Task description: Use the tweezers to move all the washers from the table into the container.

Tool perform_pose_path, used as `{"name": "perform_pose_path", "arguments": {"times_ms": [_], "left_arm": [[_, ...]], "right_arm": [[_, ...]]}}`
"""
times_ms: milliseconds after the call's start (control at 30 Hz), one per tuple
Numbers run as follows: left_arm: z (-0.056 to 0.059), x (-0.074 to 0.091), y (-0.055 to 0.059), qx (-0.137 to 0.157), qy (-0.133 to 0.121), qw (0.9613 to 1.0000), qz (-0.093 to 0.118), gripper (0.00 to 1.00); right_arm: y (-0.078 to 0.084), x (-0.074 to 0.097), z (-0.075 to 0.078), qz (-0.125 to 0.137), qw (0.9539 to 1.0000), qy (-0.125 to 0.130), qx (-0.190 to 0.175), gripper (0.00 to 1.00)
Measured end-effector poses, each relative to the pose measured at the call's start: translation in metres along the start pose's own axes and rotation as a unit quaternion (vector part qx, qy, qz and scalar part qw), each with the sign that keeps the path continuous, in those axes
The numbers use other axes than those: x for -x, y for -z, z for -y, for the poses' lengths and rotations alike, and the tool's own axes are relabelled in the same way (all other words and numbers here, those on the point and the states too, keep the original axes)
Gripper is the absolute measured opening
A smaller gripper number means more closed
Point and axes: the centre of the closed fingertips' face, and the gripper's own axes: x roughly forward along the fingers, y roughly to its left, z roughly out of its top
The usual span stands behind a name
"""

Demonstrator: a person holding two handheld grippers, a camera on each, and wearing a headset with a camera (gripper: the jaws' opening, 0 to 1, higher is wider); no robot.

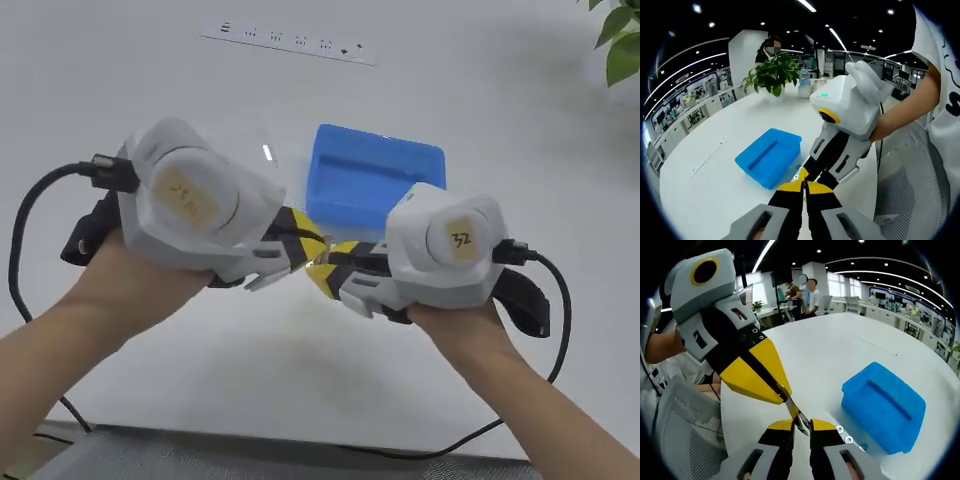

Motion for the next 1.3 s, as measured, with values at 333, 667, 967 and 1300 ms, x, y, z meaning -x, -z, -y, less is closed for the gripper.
{"name": "perform_pose_path", "arguments": {"times_ms": [333,667,967,1300], "left_arm": [[-0.007,-0.009,0.009,0.001,0.000,1.0000,-0.008,0.00],[-0.007,-0.010,0.011,-0.006,0.000,1.0000,-0.007,0.00],[-0.005,-0.010,0.010,-0.014,0.002,0.9998,-0.013,0.00],[-0.006,-0.012,0.010,-0.024,0.004,0.9995,-0.021,0.00]], "right_arm": [[0.007,-0.010,0.007,-0.013,0.9999,0.002,0.010,0.08],[0.012,-0.013,0.010,-0.015,0.9998,0.004,0.009,0.09],[0.012,-0.012,0.009,-0.024,0.9995,0.003,0.022,0.09],[0.004,-0.009,0.008,-0.017,0.9991,0.007,0.039,0.09]]}}
